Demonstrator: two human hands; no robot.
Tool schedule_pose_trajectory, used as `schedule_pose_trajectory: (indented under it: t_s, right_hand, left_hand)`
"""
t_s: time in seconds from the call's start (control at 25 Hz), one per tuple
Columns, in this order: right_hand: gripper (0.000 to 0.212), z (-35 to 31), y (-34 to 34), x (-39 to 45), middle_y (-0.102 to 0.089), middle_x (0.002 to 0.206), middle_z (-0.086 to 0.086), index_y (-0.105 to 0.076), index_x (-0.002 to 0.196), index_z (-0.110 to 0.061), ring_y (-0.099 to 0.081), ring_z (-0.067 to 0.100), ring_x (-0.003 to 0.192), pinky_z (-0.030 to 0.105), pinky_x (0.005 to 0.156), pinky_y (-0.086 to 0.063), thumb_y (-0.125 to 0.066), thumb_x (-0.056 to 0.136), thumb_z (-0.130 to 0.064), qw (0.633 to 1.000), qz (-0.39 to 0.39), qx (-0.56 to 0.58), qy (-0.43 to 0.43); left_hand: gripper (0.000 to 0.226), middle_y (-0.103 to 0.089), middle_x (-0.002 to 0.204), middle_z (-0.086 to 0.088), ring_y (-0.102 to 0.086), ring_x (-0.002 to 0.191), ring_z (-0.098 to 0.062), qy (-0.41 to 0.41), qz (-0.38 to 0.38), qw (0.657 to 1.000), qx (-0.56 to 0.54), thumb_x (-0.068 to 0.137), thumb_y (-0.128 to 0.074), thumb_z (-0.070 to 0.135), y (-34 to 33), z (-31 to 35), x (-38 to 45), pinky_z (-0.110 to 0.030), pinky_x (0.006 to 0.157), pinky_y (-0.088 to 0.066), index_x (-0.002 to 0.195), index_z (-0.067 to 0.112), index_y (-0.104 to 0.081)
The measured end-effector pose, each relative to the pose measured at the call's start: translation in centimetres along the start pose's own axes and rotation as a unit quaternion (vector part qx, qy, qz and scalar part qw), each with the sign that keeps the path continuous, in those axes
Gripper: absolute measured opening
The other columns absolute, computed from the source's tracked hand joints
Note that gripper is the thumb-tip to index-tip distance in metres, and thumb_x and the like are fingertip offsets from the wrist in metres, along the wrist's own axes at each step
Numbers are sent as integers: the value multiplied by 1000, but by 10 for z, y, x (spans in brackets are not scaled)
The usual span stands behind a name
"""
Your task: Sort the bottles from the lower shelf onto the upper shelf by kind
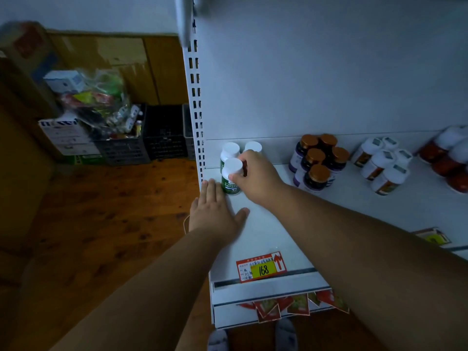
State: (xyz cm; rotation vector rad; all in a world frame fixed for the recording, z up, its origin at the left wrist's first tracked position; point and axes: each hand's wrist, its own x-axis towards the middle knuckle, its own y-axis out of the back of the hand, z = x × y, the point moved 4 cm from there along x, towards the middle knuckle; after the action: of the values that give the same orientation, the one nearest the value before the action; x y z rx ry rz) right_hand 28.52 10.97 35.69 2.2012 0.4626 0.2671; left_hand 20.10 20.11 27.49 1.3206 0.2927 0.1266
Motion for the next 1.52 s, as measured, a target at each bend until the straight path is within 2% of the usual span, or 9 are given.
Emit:
schedule_pose_trajectory:
  t_s: [0.2, 0.32, 0.44, 0.64, 0.76, 0.92, 1.24, 1.36, 1.52]
  right_hand:
    - [41, 7, 0, -18, -59, 116, 6, -53, 114, -14, -60, 21, 100, 30, 79, -46, -75, 83, -29, 1000, 5, 22, -11]
    - [55, 15, 16, -67, -51, 133, 6, -47, 133, -14, -53, 20, 119, 35, 97, -46, -72, 87, -32, 999, 23, 18, 20]
    - [51, 39, 60, -125, -48, 135, 5, -51, 133, -13, -53, 21, 118, 36, 99, -46, -71, 88, -28, 995, 72, -7, 69]
    - [51, 142, 169, -233, -52, 131, 6, -50, 137, -15, -56, 24, 115, 38, 94, -48, -65, 91, -30, 988, 135, -68, 21]
    - [49, 211, 230, -298, -52, 130, 1, -47, 140, -23, -54, 19, 115, 32, 93, -45, -59, 94, -35, 983, 157, -96, -26]
    - [46, 297, 296, -365, -61, 117, -2, -46, 139, -23, -54, 14, 110, 34, 90, -48, -55, 97, -40, 970, 193, -98, -110]
    - [50, 425, 385, -401, -38, 139, -4, -42, 142, -26, -56, 14, 109, 36, 90, -52, -59, 96, -37, 930, 261, -77, -247]
    - [53, 470, 423, -415, -39, 140, -4, -40, 144, -27, -56, 13, 105, 34, 88, -51, -60, 95, -37, 919, 250, -91, -290]
    - [54, 543, 467, -428, -44, 139, -3, -41, 143, -25, -52, 15, 117, 35, 96, -49, -61, 94, -37, 904, 270, -80, -320]
  left_hand:
    - [95, 4, 164, -6, 9, 150, -22, 13, 2, 1000, -27, 89, -26, 75, 14, 5, -12, -41, 119, -4, 155, 13, 1]
    - [85, -17, 162, -6, -15, 149, -24, -2, 43, 998, -37, 91, -36, 67, 22, 22, -52, -39, 119, -15, 154, 15, -14]
    - [70, -39, 150, -4, -36, 136, -24, -66, 91, 993, -47, 92, -49, 55, 21, 63, -95, -37, 114, -29, 148, 16, -32]
    - [56, -58, 128, -7, -54, 116, -29, -227, 140, 962, -52, 86, -55, 43, -3, 202, -145, -42, 98, -44, 134, 15, -50]
    - [52, -59, 129, -4, -53, 119, -26, -273, 112, 954, -55, 89, -54, 44, -29, 302, -176, -41, 100, -43, 135, 19, -48]
    - [43, -61, 124, 1, -56, 114, -22, -353, 50, 932, -65, 92, -54, 44, -61, 420, -205, -39, 97, -45, 131, 27, -50]
    - [52, -51, 137, 0, -53, 118, -19, -489, -27, 868, -83, 92, -57, 41, -101, 605, -166, -32, 96, -43, 140, 26, -43]
    - [51, -51, 133, -1, -54, 112, -18, -532, -43, 841, -91, 91, -54, 42, -117, 676, -154, -31, 90, -47, 139, 27, -43]
    - [50, -50, 132, 2, -53, 112, -19, -565, -73, 819, -67, 89, -52, 44, -150, 760, -141, -31, 89, -45, 137, 29, -45]
